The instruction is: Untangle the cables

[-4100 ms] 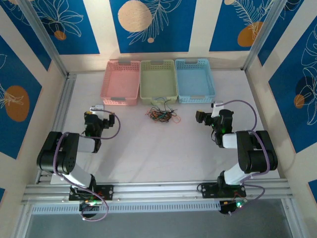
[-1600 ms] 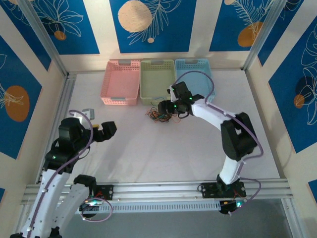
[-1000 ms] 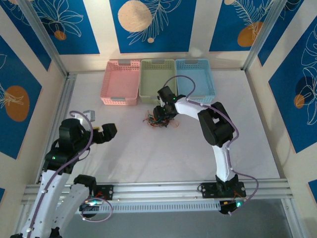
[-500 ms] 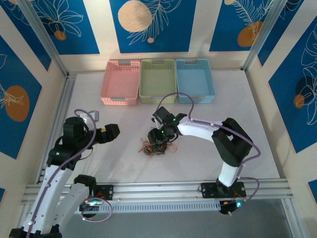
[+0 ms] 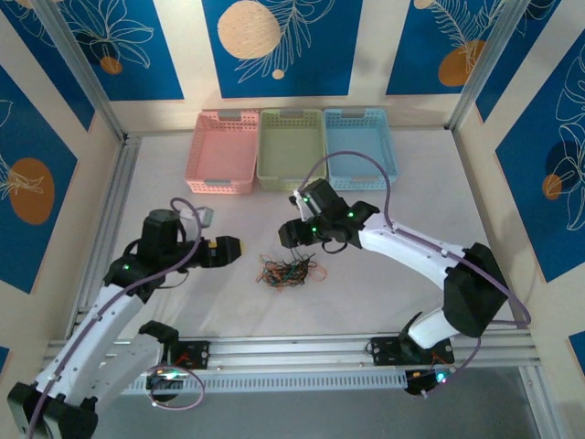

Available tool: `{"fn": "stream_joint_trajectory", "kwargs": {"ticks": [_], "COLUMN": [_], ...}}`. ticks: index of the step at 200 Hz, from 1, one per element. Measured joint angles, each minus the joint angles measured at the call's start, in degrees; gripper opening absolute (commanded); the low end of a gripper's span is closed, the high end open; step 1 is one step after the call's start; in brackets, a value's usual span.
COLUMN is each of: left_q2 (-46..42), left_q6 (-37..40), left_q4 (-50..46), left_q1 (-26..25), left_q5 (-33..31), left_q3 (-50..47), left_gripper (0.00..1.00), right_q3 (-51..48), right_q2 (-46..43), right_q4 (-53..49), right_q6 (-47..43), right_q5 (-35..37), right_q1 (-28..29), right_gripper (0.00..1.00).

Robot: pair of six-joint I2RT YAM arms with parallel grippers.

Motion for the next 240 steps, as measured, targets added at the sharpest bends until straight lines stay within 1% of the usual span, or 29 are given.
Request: {"fn": "stream_joint_trajectory", "kwargs": {"ticks": [29, 59, 75, 87, 91, 93, 100, 116, 150, 162, 183, 207, 240], "left_q2": [3.52, 9.33, 12.7, 15.23, 16.15, 16.57, 17.88, 20.33, 23.56, 23.87, 23.87, 23.5, 23.06], "left_q6": [-2.29, -4.26, -4.39, -4.11, -4.15, -4.04, -3.91, -3.78, -2.89, -2.56, -2.49, -3.06, -3.85], "left_q4": [5.44, 12.66, 14.73, 16.13, 16.59, 16.74, 17.4, 18.58, 20.52, 21.11, 22.25, 24.13, 24.57], "left_q1": [-5.64, -11.43, -13.73, -14.88, -15.23, -15.37, -15.69, -16.13, -17.05, -17.57, -18.03, -18.14, -18.4], "left_q5": [-0.9, -1.77, -2.78, -3.63, -3.96, -4.07, -4.5, -5.09, -5.73, -5.73, -5.75, -5.84, -6.14], "left_q3": [-3.23, -6.49, -6.67, -6.64, -6.64, -6.64, -6.64, -6.64, -6.6, -6.6, -6.71, -8.31, -9.51], "left_gripper": [0.86, 0.85, 0.85, 0.84, 0.84, 0.84, 0.83, 0.78, 0.7, 0.65, 0.6, 0.51, 0.43], "right_q3": [-3.45, -5.2, -5.16, -5.14, -5.14, -5.14, -5.14, -4.9, -4.26, -4.31, -4.68, -5.68, -7.15], "right_q2": [-0.2, 1.4, 2.91, 4.02, 4.44, 4.55, 5.03, 5.51, 5.53, 5.49, 5.22, 4.87, 3.91], "right_q4": [0.04, 0.57, 1.29, 1.62, 1.66, 1.66, 1.73, 1.53, 1.7, 1.77, 2.27, 2.86, 3.78], "right_q6": [0.35, 1.84, 2.1, 2.1, 2.12, 2.1, 2.23, 1.95, 1.62, 1.79, 1.86, 2.1, 2.25], "right_q5": [-2.36, -4.52, -4.85, -4.9, -4.94, -4.94, -4.92, -4.63, -3.82, -3.8, -4.0, -4.13, -4.2], "right_q1": [-0.11, 0.81, 1.95, 2.56, 2.69, 2.75, 2.93, 2.95, 2.64, 2.25, 1.38, 0.83, 0.55], "right_gripper": [0.58, 0.56, 0.53, 0.5, 0.48, 0.47, 0.38, 0.27, 0.14, 0.11, 0.1, 0.05, 0.04]}}
